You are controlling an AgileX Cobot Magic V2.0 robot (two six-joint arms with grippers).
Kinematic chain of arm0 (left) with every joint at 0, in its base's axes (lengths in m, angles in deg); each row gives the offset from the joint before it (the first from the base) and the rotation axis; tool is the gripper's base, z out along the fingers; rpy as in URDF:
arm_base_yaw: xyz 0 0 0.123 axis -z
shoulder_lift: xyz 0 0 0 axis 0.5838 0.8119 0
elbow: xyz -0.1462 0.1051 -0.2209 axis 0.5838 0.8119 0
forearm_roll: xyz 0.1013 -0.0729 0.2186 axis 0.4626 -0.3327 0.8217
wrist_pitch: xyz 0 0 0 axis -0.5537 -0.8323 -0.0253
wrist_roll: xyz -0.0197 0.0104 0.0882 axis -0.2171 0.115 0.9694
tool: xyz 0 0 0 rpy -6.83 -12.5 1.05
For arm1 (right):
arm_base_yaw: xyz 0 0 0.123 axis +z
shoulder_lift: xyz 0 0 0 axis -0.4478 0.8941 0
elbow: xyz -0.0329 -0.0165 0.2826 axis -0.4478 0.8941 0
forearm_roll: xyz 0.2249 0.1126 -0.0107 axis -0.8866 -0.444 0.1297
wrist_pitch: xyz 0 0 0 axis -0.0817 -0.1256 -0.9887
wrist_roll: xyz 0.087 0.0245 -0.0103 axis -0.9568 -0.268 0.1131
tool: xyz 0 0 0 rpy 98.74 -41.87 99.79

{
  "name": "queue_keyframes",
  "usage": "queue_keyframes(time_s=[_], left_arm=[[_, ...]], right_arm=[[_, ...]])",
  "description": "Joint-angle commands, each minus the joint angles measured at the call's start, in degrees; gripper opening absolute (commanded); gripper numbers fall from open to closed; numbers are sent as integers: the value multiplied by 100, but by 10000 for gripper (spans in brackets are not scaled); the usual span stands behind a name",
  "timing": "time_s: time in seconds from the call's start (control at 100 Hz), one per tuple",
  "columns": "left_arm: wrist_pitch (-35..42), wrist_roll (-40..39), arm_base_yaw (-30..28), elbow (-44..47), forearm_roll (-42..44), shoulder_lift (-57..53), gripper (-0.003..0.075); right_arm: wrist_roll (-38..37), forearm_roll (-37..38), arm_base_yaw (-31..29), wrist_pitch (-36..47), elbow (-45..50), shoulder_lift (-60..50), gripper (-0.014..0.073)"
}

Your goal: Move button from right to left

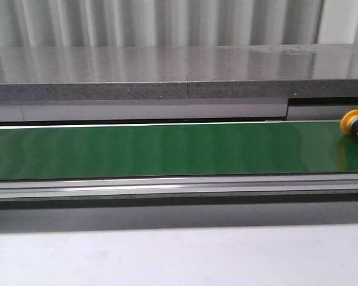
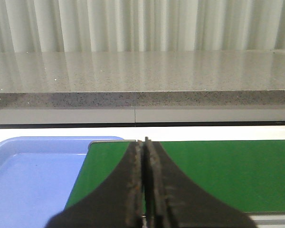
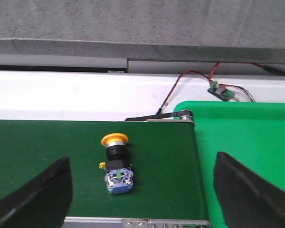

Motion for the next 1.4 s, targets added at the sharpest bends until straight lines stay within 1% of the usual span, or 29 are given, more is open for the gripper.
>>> queue_keyframes(time_s=[0.0,0.05,0.12,0.19,0.31,0.38,0.45,0.5,1.34,1.39], left_arm=[[489,-46,54,140,-30,-201,-20],[489,-46,54,140,-30,-201,-20],[489,-46,54,140,-30,-201,-20],[489,-46,54,140,-30,-201,-20],[489,-46,54,140,-30,-201,-20],[489,-46,54,140,-30,-201,-20],[489,-46,54,140,-30,-201,-20],[489,-46,54,140,-30,-201,-20],[532,-46,54,140,-5,-201,-20],[445,-46,54,115,-5,-201,-20]], right_arm=[[91,-53,165,328,54,-283,584],[91,-53,184,280,190,-385,554],[91,-53,184,264,356,-496,477],[91,-92,184,255,450,-577,363],[91,-127,184,233,456,-629,127],[91,-145,184,238,456,-629,13],[91,-152,184,238,456,-629,-76],[91,-159,184,238,456,-629,-64],[91,-164,184,238,456,-629,-68],[91,-164,184,238,456,-629,-68]])
